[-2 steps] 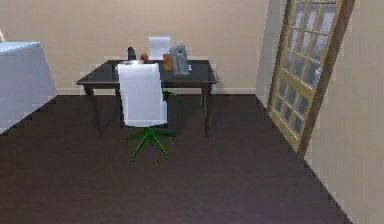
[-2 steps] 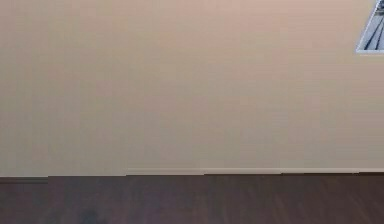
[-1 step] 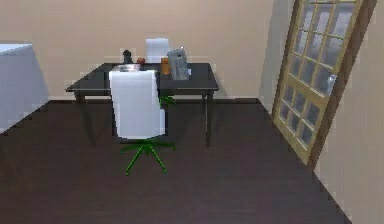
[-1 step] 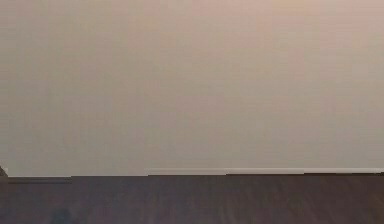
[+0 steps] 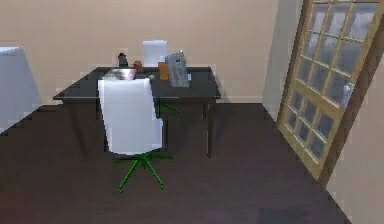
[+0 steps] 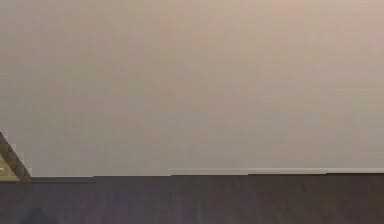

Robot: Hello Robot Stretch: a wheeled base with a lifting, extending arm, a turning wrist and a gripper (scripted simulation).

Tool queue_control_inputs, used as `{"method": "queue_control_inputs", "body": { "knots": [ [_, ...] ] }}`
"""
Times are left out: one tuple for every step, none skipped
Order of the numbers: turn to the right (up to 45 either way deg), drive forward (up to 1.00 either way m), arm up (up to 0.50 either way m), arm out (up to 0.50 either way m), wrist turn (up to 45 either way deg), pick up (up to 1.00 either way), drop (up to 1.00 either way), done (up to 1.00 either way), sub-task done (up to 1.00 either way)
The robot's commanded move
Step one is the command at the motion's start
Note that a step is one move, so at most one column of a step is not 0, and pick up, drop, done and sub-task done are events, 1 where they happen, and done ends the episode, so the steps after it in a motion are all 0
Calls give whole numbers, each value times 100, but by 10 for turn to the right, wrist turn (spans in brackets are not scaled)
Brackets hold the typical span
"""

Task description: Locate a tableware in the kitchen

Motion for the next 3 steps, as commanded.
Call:
{"method": "queue_control_inputs", "body": {
  "knots": [
    [150, 0, 0, 0, 0, 0, 0, 0, 0],
    [0, 100, 0, 0, 0, 0, 0, 0, 0],
    [-300, 0, 0, 0, 0, 0, 0, 0, 0]
  ]
}}
